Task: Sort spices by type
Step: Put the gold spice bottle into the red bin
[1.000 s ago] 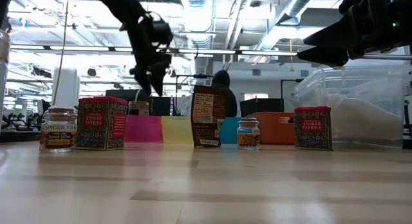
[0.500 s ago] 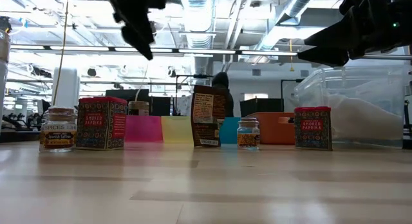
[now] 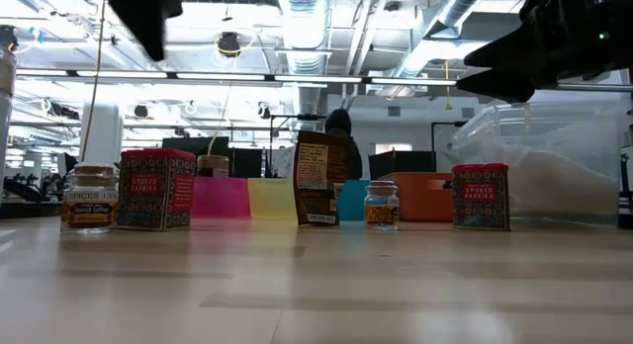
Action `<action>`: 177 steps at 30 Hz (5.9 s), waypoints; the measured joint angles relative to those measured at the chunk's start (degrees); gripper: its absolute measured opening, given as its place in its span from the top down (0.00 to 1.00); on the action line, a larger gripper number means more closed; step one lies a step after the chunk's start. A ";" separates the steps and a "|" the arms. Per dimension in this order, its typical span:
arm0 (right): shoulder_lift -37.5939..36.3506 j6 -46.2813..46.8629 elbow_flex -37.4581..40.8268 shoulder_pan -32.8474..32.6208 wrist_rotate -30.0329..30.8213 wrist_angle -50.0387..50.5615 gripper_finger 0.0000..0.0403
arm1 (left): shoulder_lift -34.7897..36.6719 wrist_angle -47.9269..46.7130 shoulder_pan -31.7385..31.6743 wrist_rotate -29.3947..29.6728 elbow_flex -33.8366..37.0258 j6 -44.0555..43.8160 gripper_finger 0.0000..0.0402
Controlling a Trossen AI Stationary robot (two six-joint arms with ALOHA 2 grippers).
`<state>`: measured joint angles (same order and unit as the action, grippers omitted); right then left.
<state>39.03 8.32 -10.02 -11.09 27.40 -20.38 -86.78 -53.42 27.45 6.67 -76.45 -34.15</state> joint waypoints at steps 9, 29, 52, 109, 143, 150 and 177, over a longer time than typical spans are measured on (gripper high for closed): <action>0.00 -0.89 0.04 1.13 0.04 0.09 0.12 | -8.22 -4.37 6.20 1.82 -4.05 -6.77 0.08; 0.09 -3.22 0.20 2.27 0.33 -2.32 0.12 | -17.53 -8.35 10.58 -4.46 -8.23 -7.02 0.08; 0.04 -1.70 0.11 -1.31 0.44 -2.34 0.12 | -17.40 -11.40 7.01 -4.98 -8.19 -10.88 0.08; 0.02 -2.45 0.00 -0.50 0.24 -0.74 0.12 | -17.35 -19.23 17.63 1.89 -8.43 37.36 0.08; 0.02 -1.27 0.02 0.04 0.26 -1.14 0.12 | -17.49 -19.82 7.83 -3.04 -11.13 18.02 0.33; 0.02 -0.97 0.02 -0.18 0.27 -1.10 0.12 | -17.42 -24.11 -3.04 -4.50 -17.45 13.31 0.33; 0.02 -0.02 0.00 -0.18 0.26 -0.11 0.12 | -17.36 -29.48 -50.21 3.57 -21.00 41.28 0.33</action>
<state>39.05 8.30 -10.02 -11.27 27.66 -20.49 -104.14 -82.90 -22.77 10.24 -97.45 7.12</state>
